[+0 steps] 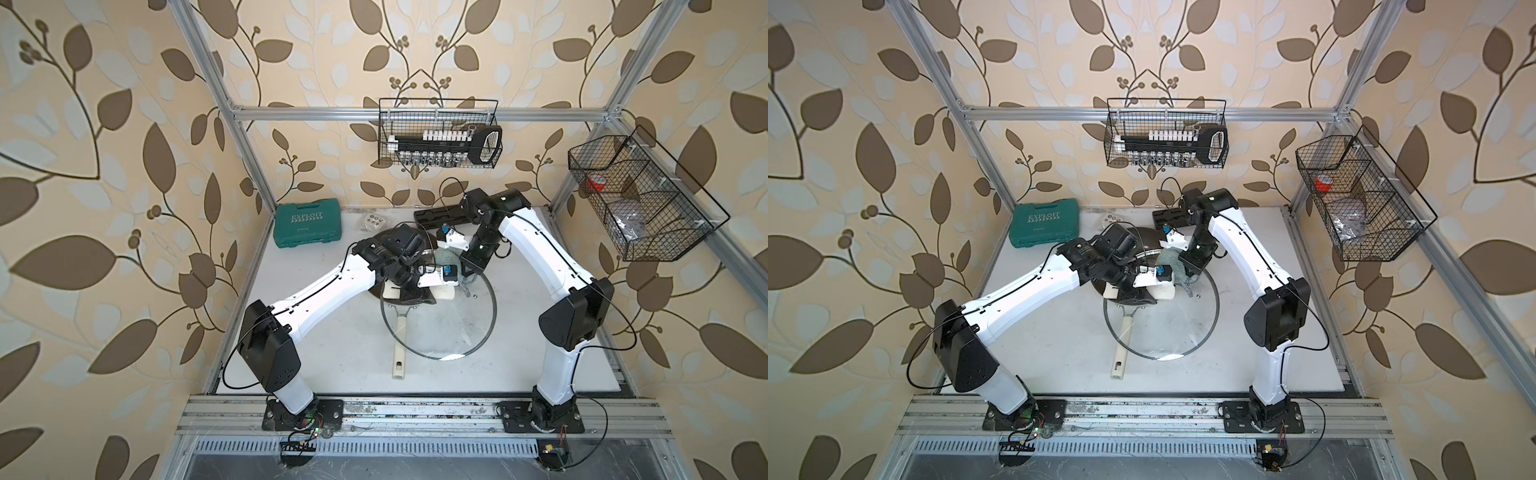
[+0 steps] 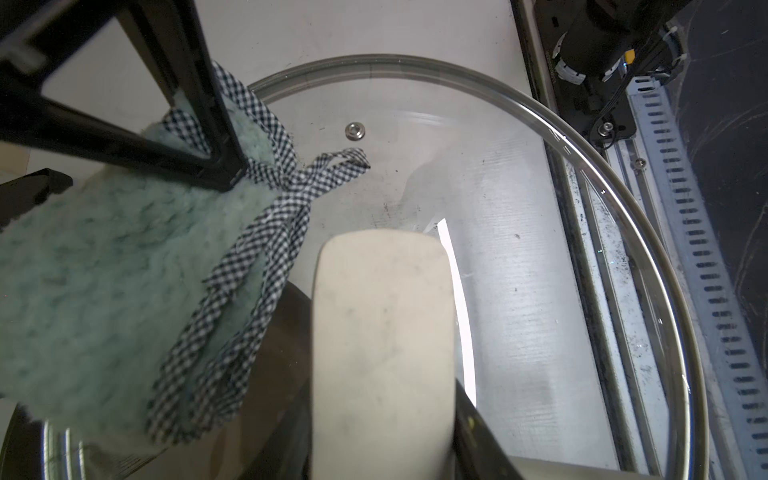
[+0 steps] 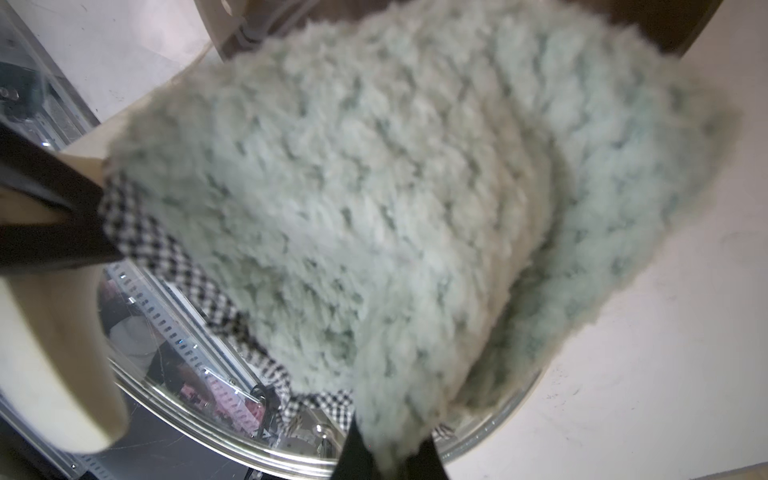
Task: Wipe the pot lid with a cloth
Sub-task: Wipe the pot lid.
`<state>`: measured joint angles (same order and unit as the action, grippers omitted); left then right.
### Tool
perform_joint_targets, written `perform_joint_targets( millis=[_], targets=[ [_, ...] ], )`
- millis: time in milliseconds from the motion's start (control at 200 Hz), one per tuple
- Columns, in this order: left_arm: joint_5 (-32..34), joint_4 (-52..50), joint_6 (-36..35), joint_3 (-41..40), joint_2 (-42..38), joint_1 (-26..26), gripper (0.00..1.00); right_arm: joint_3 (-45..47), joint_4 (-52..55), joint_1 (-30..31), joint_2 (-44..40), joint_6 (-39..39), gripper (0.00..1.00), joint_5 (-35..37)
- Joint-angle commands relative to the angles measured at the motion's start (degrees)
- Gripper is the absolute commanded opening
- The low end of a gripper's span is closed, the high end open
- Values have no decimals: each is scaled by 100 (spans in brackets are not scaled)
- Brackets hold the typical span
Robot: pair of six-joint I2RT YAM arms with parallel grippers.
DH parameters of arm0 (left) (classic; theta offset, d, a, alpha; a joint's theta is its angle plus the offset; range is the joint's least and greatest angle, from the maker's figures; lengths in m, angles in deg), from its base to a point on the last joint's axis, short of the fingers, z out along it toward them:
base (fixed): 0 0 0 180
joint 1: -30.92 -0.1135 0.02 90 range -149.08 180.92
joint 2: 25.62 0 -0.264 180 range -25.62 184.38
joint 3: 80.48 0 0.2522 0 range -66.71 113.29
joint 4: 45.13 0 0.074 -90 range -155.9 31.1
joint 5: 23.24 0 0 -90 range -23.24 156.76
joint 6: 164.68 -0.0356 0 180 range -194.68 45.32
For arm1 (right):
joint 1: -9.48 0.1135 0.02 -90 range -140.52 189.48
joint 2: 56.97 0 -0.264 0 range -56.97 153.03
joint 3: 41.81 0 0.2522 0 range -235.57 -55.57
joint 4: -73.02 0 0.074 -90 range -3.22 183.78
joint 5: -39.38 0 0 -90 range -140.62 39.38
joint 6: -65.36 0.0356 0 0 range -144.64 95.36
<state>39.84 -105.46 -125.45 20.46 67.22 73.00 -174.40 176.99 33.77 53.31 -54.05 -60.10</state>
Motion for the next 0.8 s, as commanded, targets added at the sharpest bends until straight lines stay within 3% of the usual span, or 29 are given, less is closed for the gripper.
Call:
perform_joint_targets(
  millis=[0, 400, 795],
  targets=[
    [-617, 743, -150, 389, -371, 90, 0, -340, -64, 212, 68, 172, 0, -188],
    [-624, 863, -230, 310, -434, 177, 0, -1192, -144, 872, 702, 497, 0, -428],
    [-440, 1240, -417, -362, -977, 204, 0, -956, -44, 505, 519, 376, 0, -807]
  ],
)
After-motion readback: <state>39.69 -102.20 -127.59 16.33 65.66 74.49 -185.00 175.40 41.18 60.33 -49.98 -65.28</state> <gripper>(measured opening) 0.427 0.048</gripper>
